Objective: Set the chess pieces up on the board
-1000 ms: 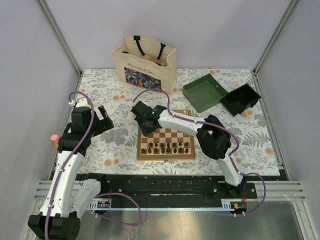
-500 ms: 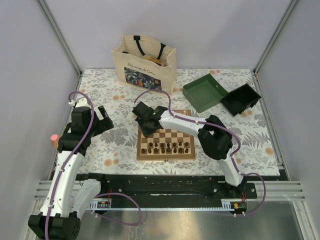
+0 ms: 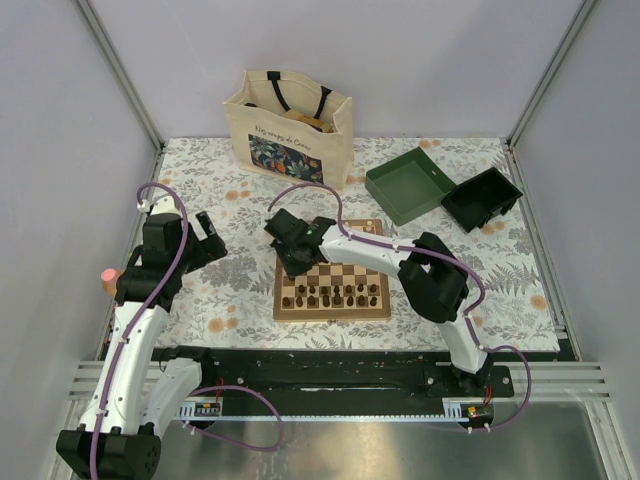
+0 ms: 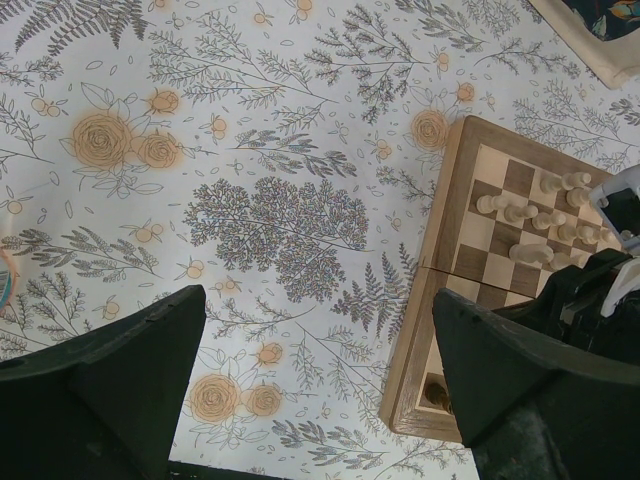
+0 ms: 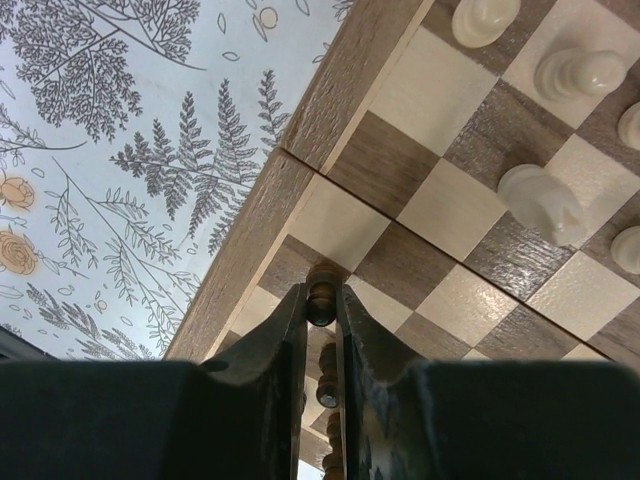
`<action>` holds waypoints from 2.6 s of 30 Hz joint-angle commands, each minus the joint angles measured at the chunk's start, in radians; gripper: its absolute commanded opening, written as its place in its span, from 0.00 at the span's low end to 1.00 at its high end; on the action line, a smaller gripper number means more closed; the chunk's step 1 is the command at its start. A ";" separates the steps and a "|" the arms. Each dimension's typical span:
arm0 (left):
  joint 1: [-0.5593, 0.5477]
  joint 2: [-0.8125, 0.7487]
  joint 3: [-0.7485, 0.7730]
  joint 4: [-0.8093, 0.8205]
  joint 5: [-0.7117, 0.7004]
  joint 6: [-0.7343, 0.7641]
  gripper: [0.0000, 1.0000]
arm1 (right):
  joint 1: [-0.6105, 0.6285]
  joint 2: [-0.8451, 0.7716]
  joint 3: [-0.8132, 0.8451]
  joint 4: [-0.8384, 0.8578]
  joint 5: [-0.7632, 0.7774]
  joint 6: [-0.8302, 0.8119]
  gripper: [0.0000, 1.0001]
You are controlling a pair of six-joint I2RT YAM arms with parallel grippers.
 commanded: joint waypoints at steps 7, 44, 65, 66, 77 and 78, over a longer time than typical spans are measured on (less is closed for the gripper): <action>0.008 -0.008 -0.007 0.045 0.016 0.010 0.99 | 0.040 -0.069 -0.024 0.010 -0.030 0.020 0.19; 0.009 -0.008 -0.007 0.046 0.020 0.010 0.99 | 0.073 -0.089 -0.053 0.013 -0.044 0.035 0.18; 0.009 -0.008 -0.009 0.048 0.022 0.010 0.99 | 0.074 -0.095 0.001 -0.013 0.007 0.005 0.36; 0.009 -0.009 -0.009 0.046 0.023 0.011 0.99 | 0.073 -0.099 0.004 -0.013 0.011 -0.003 0.37; 0.009 0.009 -0.011 0.055 0.051 0.022 0.99 | 0.057 -0.178 0.007 -0.005 0.048 -0.031 0.45; 0.009 0.007 -0.011 0.057 0.054 0.025 0.99 | 0.053 -0.194 -0.001 -0.002 0.054 -0.034 0.46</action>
